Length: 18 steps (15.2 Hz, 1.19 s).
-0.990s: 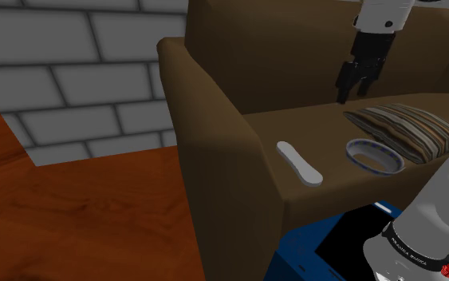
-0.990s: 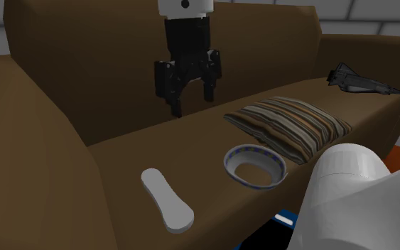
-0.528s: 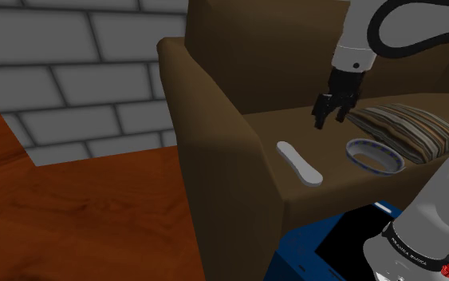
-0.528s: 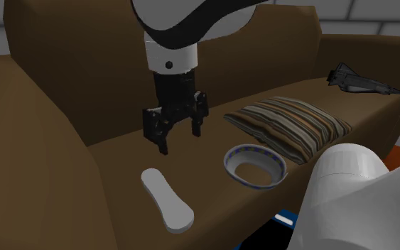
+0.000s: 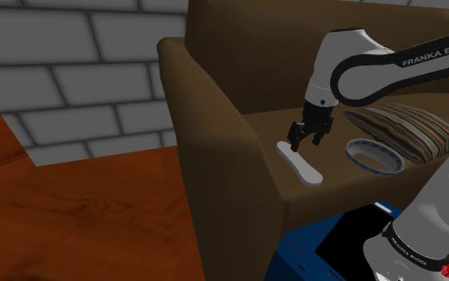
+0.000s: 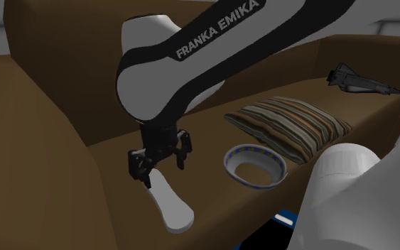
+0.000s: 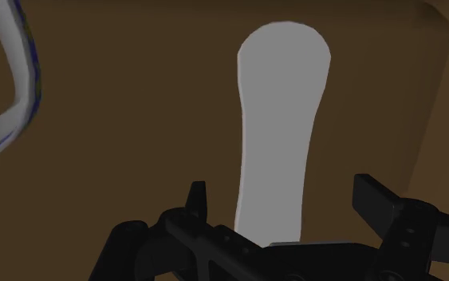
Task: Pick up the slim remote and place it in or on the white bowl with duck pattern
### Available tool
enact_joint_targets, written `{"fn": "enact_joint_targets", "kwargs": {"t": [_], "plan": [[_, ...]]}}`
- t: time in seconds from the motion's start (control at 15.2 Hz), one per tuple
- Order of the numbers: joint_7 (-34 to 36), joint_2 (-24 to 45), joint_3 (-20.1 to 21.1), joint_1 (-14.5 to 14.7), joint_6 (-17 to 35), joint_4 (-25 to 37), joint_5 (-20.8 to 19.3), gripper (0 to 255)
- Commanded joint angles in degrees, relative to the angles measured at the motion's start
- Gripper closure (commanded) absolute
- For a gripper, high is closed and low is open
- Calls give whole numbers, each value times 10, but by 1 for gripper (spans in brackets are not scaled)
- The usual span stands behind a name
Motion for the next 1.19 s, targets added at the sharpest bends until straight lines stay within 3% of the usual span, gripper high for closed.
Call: {"fn": "enact_joint_targets", "kwargs": {"t": [0.0,0.53,0.99,1.06,1.12], "plan": [[11,33,6,0,48,-9,3,0],[13,80,10,-2,125,-40,3,0],[13,80,10,-2,125,-40,3,0],[13,80,10,-2,125,-40,3,255],[13,80,10,-2,125,-40,3,255]]}}
